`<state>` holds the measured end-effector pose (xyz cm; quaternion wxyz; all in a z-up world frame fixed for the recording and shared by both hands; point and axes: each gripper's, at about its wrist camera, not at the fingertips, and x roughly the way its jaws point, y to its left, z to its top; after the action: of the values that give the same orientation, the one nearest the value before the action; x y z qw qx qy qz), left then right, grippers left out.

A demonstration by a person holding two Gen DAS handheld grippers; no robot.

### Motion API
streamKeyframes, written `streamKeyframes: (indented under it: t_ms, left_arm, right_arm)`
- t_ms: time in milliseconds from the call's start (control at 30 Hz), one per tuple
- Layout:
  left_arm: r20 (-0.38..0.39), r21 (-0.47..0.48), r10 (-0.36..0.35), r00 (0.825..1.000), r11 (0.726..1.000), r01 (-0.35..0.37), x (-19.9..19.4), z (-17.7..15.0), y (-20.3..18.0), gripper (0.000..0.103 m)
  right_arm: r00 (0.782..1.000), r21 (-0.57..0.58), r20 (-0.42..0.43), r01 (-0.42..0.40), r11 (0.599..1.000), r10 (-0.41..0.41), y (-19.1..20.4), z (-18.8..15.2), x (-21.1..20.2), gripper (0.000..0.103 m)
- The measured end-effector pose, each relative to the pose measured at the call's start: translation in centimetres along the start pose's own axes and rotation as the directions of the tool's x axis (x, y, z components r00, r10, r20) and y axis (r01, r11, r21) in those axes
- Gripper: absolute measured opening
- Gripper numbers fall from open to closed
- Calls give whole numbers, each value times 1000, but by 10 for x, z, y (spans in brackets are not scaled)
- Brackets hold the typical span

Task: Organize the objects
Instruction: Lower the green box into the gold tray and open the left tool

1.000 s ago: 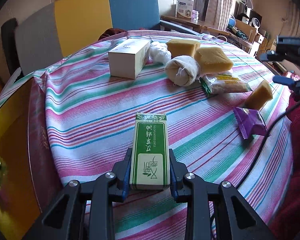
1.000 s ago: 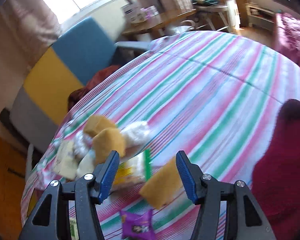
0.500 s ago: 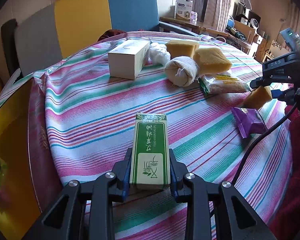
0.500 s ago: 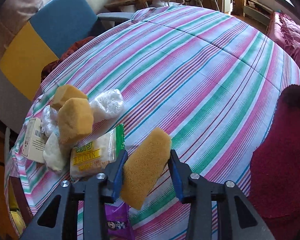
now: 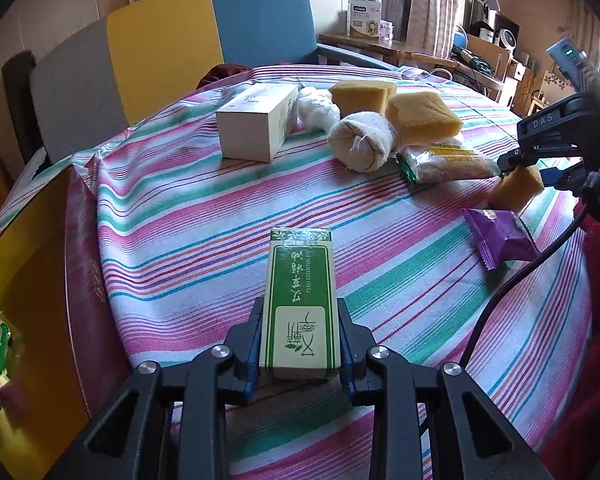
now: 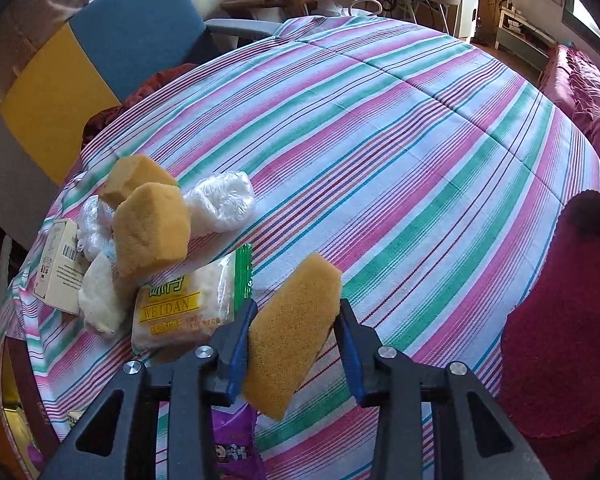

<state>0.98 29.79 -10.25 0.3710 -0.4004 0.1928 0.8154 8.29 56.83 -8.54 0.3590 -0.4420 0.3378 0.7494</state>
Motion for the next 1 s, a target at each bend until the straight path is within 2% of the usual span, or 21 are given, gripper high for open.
streamKeyframes:
  t_ms: [67,300,533,700,1000]
  left_arm:
    - [3,-6,8,1000,1000,-8,-5,0,1,31]
    - [112,-22,7,994,1000,-5,-61,11,7,31]
    - [204,-75,82,976,995,-68,-117,18,37,31]
    - [214,-135,166,963,981,-139,-141,11,68,31]
    - [164,-262,272,948,939,-224,-158,-22,129,31]
  right_arm:
    - [1000,-3,4,0,1000,0,1,0,0,39]
    - [998,-11,49,-25,1000,26,-5,0,-10,38]
    - [994,-15,103,-31,999,32,-8,-2,-23,38]
    - [992,-31,118,-33,999,37,-6,-3,-30,38]
    - [990,-67,137,-10,998,19,6,-3,-28,38]
